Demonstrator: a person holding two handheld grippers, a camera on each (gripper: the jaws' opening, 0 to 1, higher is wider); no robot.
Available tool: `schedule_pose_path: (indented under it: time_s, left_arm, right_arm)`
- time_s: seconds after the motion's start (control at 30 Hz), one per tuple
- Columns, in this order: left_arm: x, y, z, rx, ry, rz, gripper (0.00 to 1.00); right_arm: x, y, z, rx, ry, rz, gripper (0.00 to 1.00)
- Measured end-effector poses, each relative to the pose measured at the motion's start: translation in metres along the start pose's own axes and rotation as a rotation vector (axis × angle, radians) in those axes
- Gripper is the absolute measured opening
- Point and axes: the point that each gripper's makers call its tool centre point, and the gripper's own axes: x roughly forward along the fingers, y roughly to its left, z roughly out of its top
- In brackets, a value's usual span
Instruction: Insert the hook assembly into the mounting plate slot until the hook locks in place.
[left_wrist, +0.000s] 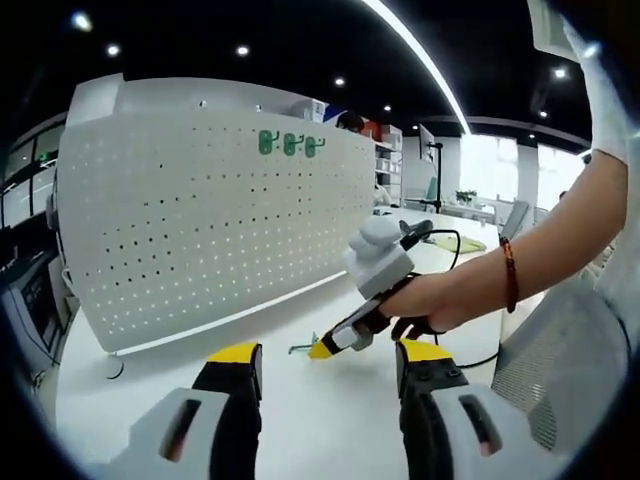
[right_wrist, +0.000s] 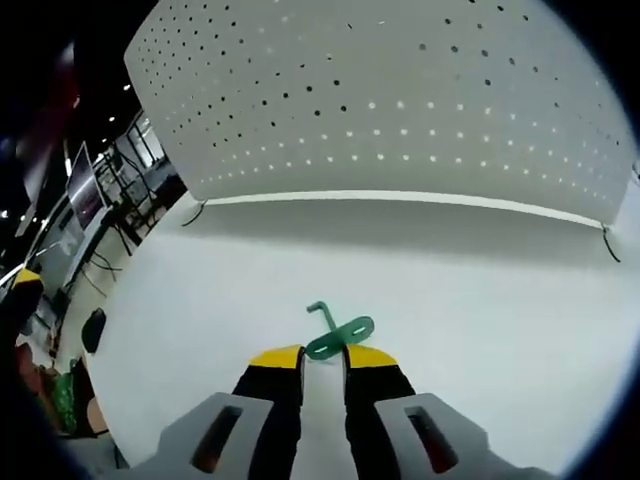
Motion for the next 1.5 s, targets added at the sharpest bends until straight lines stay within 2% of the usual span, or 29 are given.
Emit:
schedule_pose_path:
  time_s: [0.3,0.4,0.53,0.73,1.03,1.13,1.23,1.3,1.4,1.5]
  left_arm:
    - [0.001,-0.001,-0.004,-0.008,0.009,-0.006,0.55]
    - [0.001,0.000,-0.003,-0.007,0.007,-0.003,0.55]
    - [0.001,0.003,0.000,-0.004,0.003,0.001,0.54]
    - [0.000,0.005,-0.001,-0.007,0.004,0.009,0.53]
    - [-0.001,0.005,-0.004,-0.009,0.012,0.013,0.53]
    - [0.000,0.004,-0.003,-0.003,0.012,0.012,0.52]
    - [0.000,0.003,-0.003,0.000,0.013,0.007,0.52]
    - [0.001,0.002,-0.003,0.002,0.014,0.004,0.52]
    - [0.000,0.001,-0.002,0.003,0.014,0.003,0.52]
    - [-0.001,0.000,-0.002,0.009,0.015,0.003,0.51]
  right_arm:
    - [-0.006,-0.016,-0.008,-0.015,0.023,-0.053,0.09]
    - [-0.005,-0.018,-0.009,-0.014,0.023,-0.050,0.09]
    - [-0.005,-0.019,-0.003,-0.031,-0.007,-0.067,0.09]
    - [-0.002,-0.019,0.006,-0.107,-0.043,-0.073,0.09]
    - [-0.004,-0.018,0.007,-0.107,-0.046,-0.057,0.06]
    - [-0.007,-0.013,0.011,-0.093,-0.057,-0.031,0.05]
    - [-0.010,-0.013,0.012,-0.114,-0.058,-0.036,0.02]
    - [-0.012,-0.012,0.012,-0.072,-0.060,-0.027,0.02]
    - [-0.013,-0.015,0.010,-0.097,-0.042,-0.037,0.02]
    - [-0.017,-0.009,0.007,-0.076,-0.028,-0.003,0.02]
